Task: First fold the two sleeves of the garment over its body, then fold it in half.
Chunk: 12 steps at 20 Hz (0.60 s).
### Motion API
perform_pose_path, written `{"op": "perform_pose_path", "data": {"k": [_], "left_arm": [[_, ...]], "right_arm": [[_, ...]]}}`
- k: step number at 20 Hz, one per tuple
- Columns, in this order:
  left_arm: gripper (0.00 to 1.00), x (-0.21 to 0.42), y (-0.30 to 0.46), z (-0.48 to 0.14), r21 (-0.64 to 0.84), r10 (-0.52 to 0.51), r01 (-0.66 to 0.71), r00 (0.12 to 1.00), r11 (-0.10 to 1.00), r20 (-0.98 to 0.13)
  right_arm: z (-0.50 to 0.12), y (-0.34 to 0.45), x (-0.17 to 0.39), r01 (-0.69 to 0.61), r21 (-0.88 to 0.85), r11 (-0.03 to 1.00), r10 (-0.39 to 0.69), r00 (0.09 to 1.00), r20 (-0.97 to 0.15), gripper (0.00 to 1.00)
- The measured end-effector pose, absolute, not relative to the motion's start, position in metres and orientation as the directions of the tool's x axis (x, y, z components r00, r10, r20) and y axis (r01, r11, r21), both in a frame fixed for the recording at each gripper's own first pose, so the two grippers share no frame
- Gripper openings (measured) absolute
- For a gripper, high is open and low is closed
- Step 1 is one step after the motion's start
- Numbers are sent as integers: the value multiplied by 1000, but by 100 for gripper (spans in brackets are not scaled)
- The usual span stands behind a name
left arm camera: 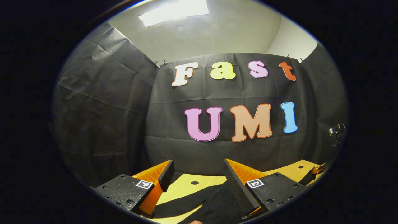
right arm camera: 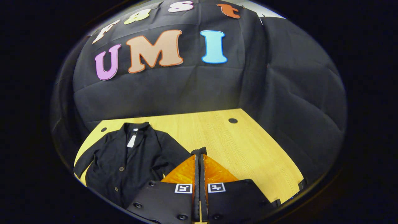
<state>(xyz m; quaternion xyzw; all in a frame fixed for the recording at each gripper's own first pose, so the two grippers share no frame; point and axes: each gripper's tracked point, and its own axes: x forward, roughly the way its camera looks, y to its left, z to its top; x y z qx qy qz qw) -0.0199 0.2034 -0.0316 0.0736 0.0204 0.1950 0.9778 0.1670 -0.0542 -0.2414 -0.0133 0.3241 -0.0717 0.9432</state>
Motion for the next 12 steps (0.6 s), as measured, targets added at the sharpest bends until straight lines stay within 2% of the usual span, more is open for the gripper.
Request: {"op": "perform_pose_path", "data": {"k": [6, 12], "left_arm": [[92, -29, 254, -39, 148, 400, -392, 916, 908, -28], [93, -38, 304, -40, 165, 403, -392, 915, 905, -38]], "right_arm": [[-215, 23, 195, 73, -61, 995, -95, 834, -544, 4], [-205, 100, 218, 19, -70, 997, -53, 860, -507, 4]]}}
